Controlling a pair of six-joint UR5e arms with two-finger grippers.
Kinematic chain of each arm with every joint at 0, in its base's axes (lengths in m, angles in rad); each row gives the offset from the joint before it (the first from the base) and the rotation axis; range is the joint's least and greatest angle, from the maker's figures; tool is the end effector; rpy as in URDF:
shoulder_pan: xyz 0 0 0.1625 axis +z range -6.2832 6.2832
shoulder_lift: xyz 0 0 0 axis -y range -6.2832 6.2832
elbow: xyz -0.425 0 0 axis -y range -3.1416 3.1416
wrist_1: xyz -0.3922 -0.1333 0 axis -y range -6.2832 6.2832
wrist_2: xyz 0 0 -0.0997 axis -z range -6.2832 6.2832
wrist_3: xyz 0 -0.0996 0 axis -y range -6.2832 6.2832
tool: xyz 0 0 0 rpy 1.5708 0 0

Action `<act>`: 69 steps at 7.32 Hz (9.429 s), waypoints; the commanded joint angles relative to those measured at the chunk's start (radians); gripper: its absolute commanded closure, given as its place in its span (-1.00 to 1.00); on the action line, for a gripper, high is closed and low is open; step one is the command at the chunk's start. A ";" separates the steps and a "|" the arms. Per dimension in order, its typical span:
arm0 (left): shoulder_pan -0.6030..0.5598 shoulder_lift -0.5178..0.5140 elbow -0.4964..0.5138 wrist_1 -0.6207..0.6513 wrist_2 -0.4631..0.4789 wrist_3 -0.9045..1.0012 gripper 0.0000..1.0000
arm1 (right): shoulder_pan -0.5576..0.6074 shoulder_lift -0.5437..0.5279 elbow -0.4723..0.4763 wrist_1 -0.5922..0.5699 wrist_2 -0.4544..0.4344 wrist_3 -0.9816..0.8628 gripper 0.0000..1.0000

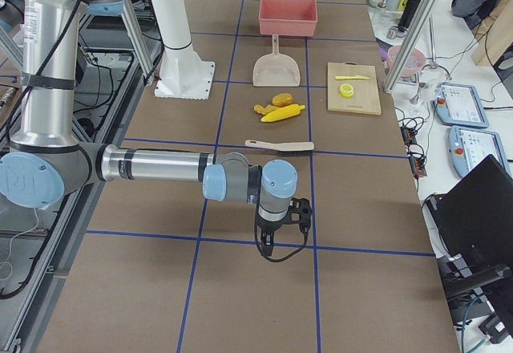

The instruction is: Sweep and dump trash into bin

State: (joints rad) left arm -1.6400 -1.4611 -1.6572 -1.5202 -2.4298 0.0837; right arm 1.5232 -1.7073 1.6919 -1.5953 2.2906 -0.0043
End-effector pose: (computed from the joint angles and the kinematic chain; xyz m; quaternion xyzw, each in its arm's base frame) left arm -0.0882 -0.4351 0.6663 -0.0017 0.4175 -0.0088 0.9086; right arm 0.0471 -0.4337 0.6684 -0.0263 -0.3516 -0.0173 0.9356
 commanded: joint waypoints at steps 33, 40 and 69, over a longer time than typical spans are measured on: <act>0.589 -0.596 -0.257 0.367 0.110 0.249 -0.96 | -0.742 0.195 0.276 0.002 -0.103 0.810 -0.99; 0.971 -0.737 -0.199 0.335 0.437 0.258 -0.96 | -0.745 0.192 0.239 0.002 -0.103 0.784 -0.08; 1.069 -0.805 0.002 0.101 0.520 0.258 1.00 | -0.494 0.224 0.319 0.110 0.335 0.659 1.00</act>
State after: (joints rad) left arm -0.5764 -2.2530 -1.6687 -1.4186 -1.9086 0.3427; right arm 1.0285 -1.4662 2.0147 -1.5354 2.5487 0.6534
